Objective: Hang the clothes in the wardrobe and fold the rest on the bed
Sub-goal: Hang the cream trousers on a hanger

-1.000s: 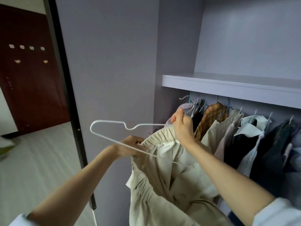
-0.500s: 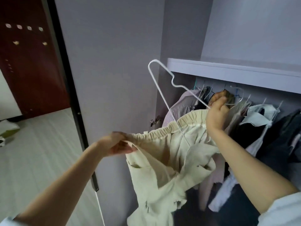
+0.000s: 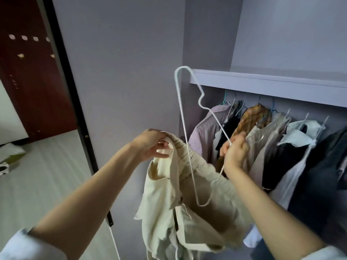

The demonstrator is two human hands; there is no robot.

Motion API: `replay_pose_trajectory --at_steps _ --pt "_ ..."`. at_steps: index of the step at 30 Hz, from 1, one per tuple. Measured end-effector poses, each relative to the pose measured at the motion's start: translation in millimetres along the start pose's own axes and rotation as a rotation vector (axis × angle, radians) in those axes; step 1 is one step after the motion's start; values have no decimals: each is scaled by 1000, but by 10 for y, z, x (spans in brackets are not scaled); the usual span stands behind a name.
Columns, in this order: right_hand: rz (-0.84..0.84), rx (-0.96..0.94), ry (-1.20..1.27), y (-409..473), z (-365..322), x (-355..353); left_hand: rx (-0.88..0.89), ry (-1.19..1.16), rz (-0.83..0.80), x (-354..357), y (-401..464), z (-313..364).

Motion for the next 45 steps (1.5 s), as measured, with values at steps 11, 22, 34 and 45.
replay_pose_trajectory --at_steps 11,22,34,45 --pt "-219 -176 -236 -360 213 -73 101 -289 145 -158 24 182" --pt "-387 -73 -379 -171 197 -116 134 -260 300 -401 -56 383" --pt "-638 -391 -772 20 -285 -6 163 6 600 -899 -24 227" --pt "-760 -543 -1155 102 -336 101 264 152 485 -665 -140 373"
Point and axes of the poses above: each hand's wrist, its own y-axis towards the middle knuckle, its own x-axis out of the palm, z = x × y, the point moved 6 cm from there along y, towards the middle knuckle, and after that the axes turned 9 degrees about -x, right-handed, at the moved point
